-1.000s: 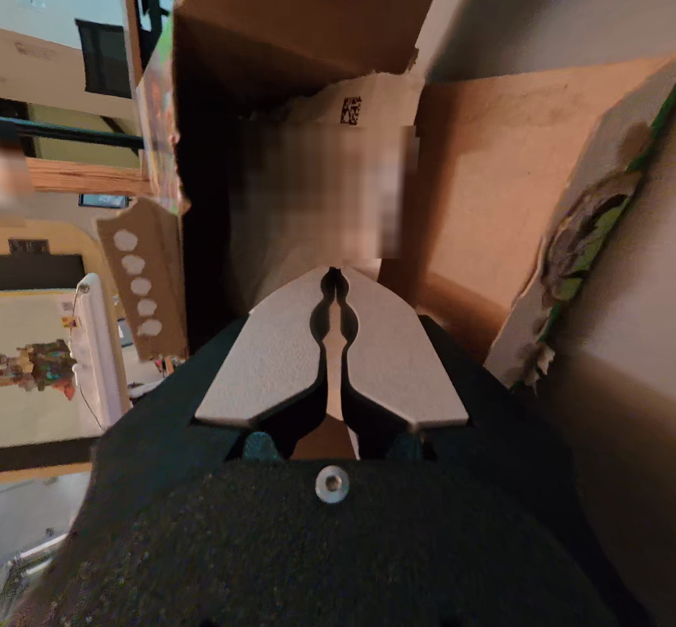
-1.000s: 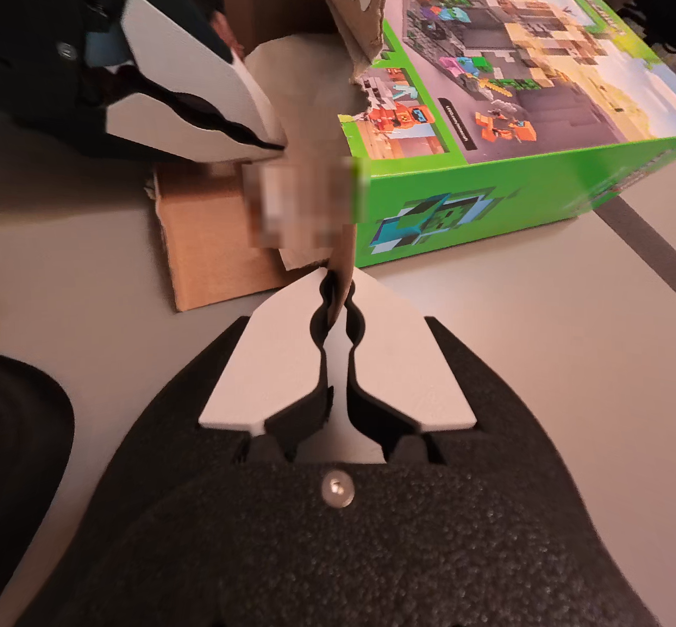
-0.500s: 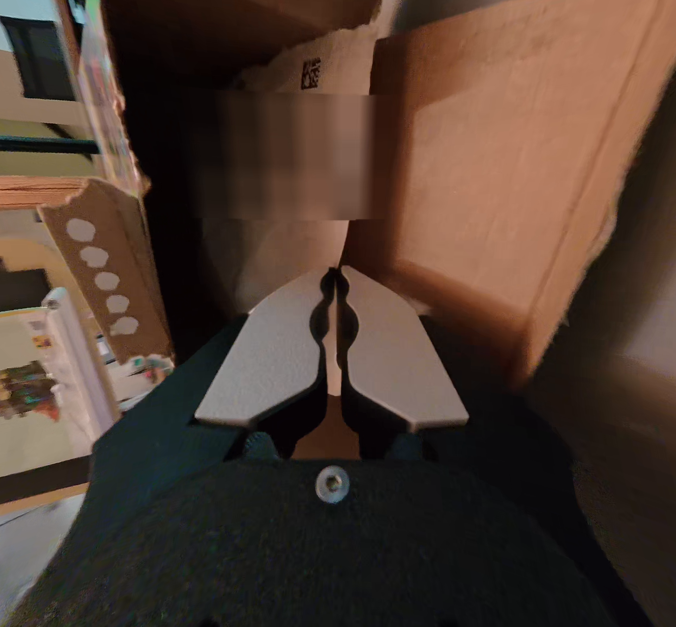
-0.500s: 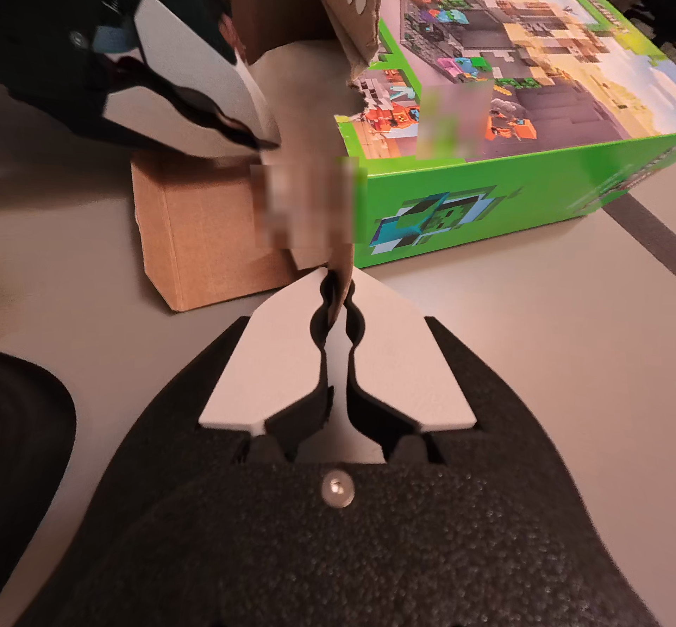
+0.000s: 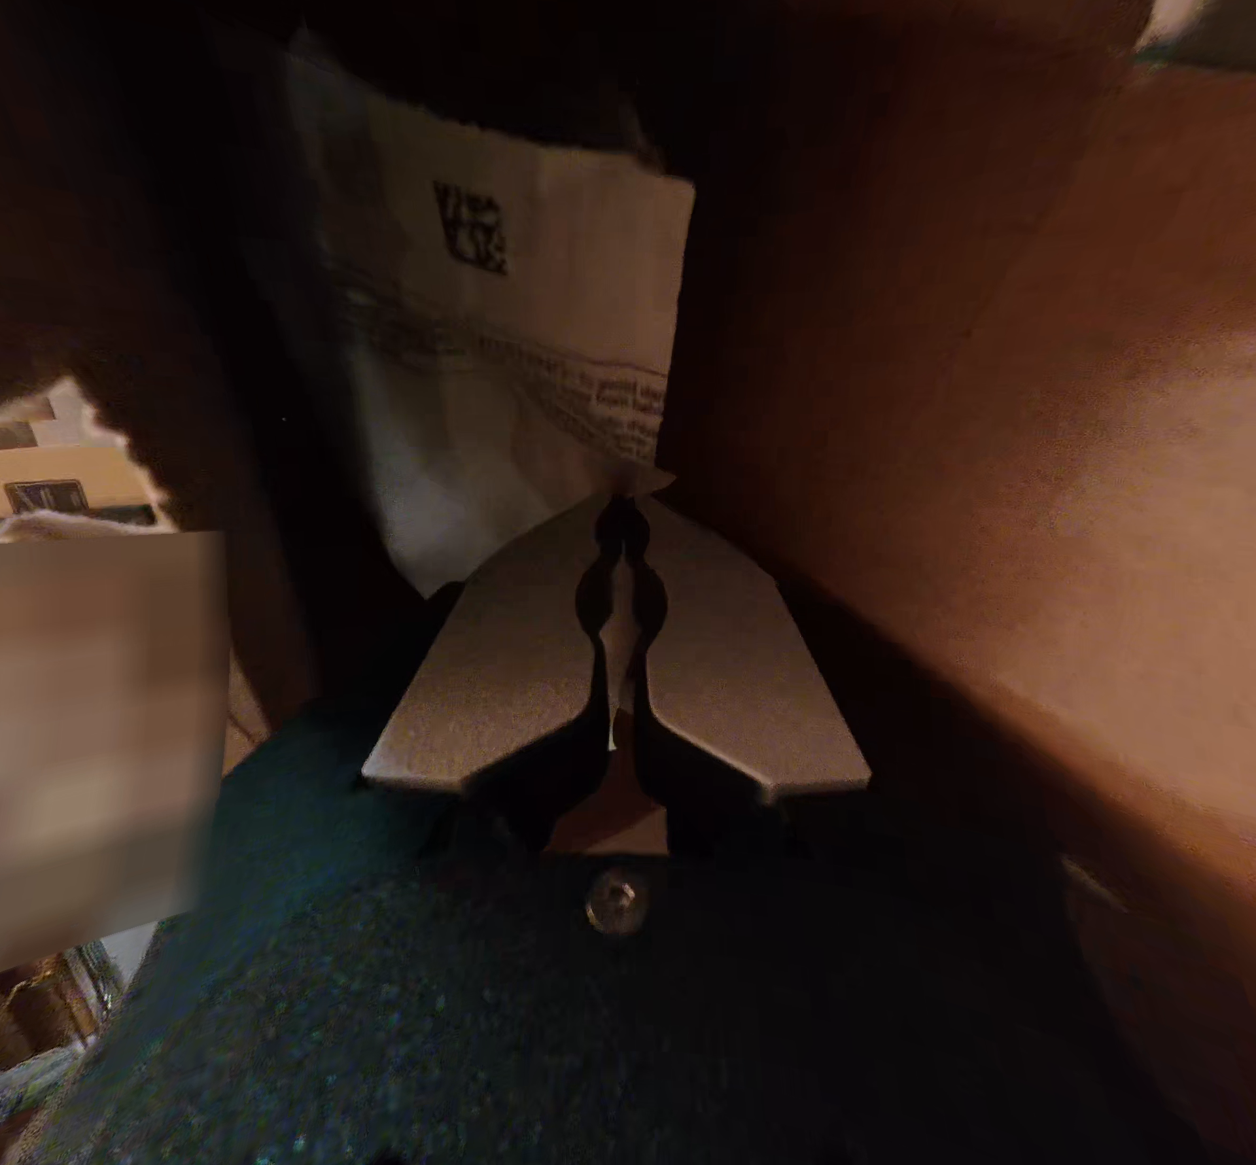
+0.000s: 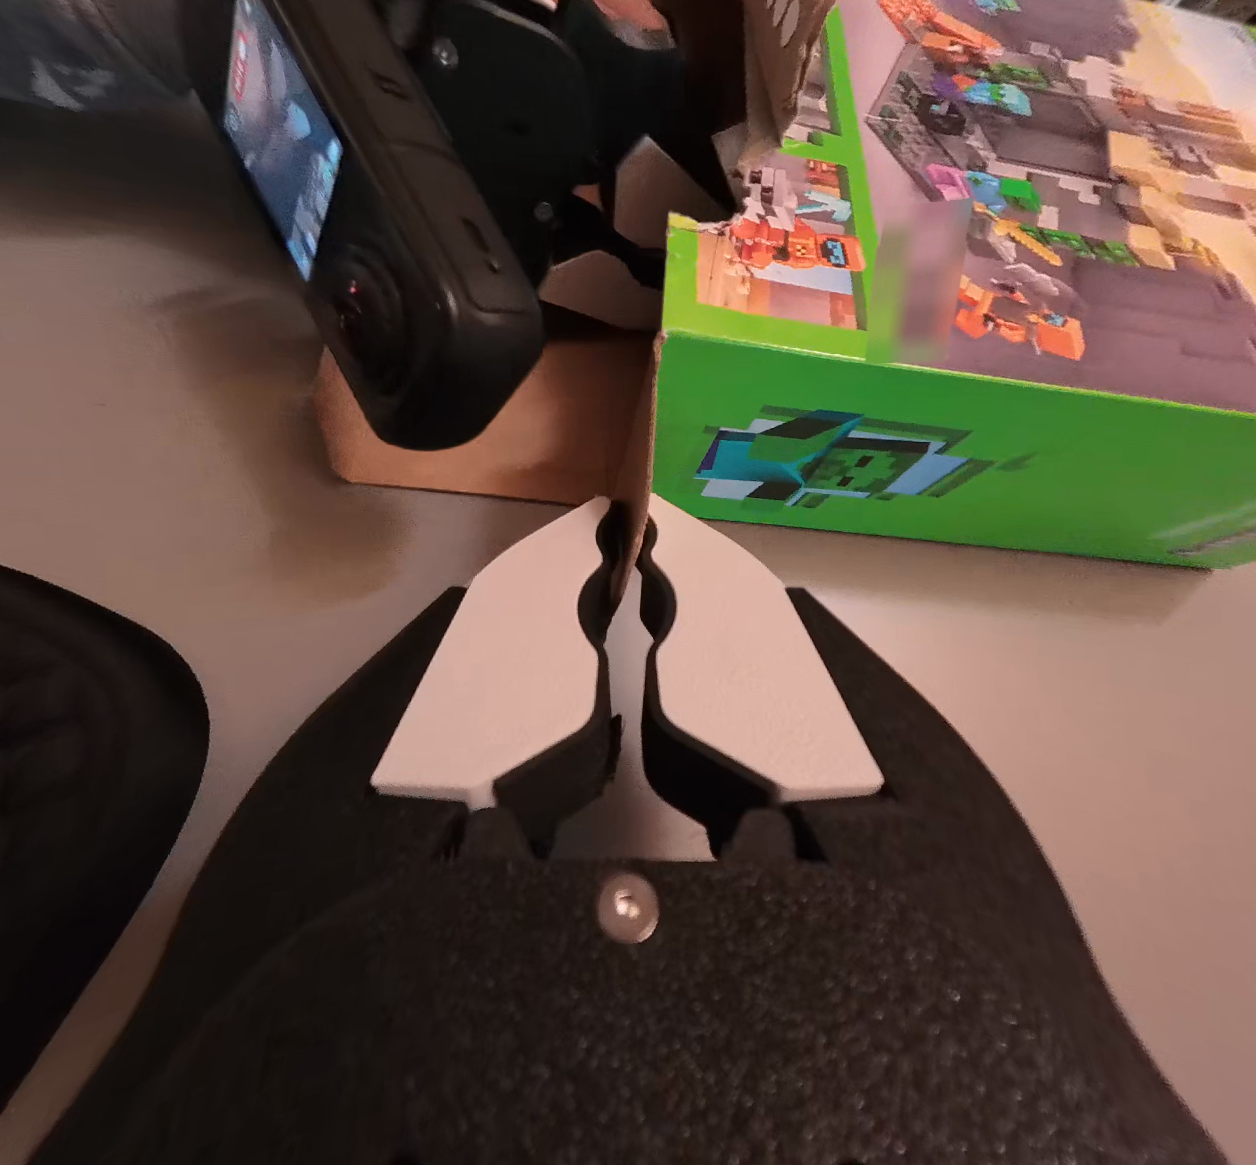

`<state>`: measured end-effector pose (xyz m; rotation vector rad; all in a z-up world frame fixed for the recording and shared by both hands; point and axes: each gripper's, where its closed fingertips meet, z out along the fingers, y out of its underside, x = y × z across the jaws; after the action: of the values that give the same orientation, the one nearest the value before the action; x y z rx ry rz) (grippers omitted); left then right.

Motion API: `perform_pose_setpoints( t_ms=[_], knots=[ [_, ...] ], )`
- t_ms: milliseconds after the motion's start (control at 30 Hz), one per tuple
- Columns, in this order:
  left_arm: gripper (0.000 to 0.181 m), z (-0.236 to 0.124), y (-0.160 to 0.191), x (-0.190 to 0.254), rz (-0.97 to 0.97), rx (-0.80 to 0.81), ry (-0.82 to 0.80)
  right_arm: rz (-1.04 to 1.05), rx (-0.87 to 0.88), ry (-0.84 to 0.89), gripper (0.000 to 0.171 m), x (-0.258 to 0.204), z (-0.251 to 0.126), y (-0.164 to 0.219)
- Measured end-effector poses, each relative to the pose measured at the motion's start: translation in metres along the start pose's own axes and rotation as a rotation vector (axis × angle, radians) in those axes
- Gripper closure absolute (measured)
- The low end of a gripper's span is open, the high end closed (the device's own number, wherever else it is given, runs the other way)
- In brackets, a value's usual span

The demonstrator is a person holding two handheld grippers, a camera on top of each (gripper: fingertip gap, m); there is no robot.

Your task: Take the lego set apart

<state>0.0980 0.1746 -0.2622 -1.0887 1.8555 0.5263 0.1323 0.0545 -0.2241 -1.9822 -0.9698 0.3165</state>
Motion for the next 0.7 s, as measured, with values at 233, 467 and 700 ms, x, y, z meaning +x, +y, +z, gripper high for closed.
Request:
perform_pose_setpoints(
  t_ms=[233, 467, 700],
  knots=[
    [0.167, -0.016, -0.006, -0.002, -0.052, 0.077, -0.005, 0.043, 0.008, 0.011, 0.169, 0.012, -0.005, 0.006],
    [0.156, -0.062, -0.005, -0.016, -0.202, 0.167, -0.036, 0.068, 0.006, 0.034, 0.169, 0.022, -0.006, 0.010],
    [0.155, -0.136, 0.034, -0.084, -0.674, 0.300, -0.116, 0.077, 0.021, 0.066, 0.167, 0.021, -0.009, 0.009]
  ],
)
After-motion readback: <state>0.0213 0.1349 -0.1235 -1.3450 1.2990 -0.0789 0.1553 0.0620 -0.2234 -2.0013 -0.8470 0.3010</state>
